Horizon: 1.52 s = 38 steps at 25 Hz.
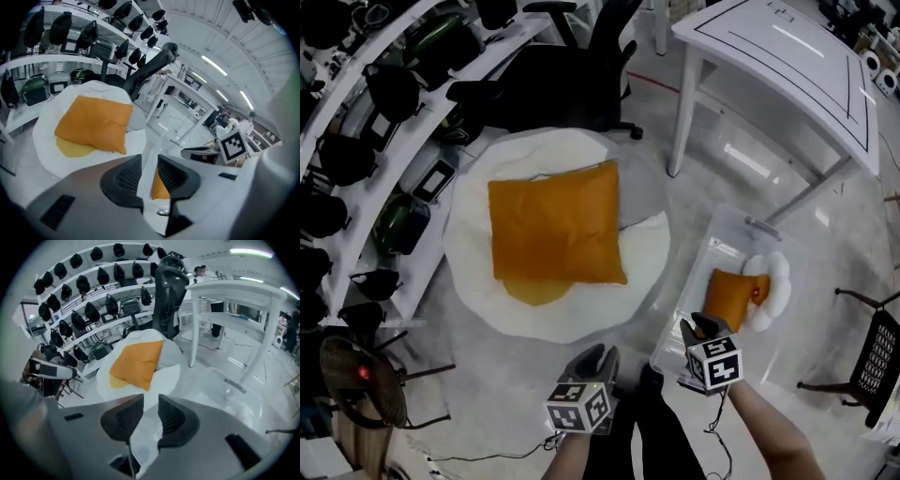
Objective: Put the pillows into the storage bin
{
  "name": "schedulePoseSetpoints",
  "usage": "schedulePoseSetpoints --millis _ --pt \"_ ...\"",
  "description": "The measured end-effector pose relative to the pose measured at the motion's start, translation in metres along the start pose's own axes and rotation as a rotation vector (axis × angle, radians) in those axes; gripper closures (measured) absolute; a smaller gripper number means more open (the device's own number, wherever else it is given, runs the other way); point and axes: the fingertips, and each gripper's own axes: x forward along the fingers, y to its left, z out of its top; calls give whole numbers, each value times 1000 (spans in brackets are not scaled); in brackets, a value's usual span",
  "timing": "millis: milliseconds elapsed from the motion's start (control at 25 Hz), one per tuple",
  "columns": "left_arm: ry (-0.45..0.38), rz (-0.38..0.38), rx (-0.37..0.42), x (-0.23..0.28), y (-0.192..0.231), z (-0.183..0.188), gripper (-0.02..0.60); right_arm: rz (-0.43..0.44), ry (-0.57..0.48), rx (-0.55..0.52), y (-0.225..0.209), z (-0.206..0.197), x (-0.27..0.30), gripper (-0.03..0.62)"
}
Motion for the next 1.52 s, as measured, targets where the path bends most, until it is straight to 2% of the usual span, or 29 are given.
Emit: schedulePoseSetpoints --millis 200,360,720,1040,1360,1520 --pt "-42 87 -95 -14 40 -4 479 109 50 -133 49 15 45 429" --pt "-66 120 -147 -9 67 -10 479 129 94 -231 64 16 84 411" --pt "-84 166 -221 15 154 -19 479 113 191 -310 82 13 188 390" --pt "-87 186 -295 46 220 -30 479 54 287 -396 79 1 279 369" --pt "-75 182 -349 67 266 -38 479 -6 371 -484 69 -13 341 356" --pt "-81 173 -359 76 289 -38 479 -29 383 -482 71 -10 367 363"
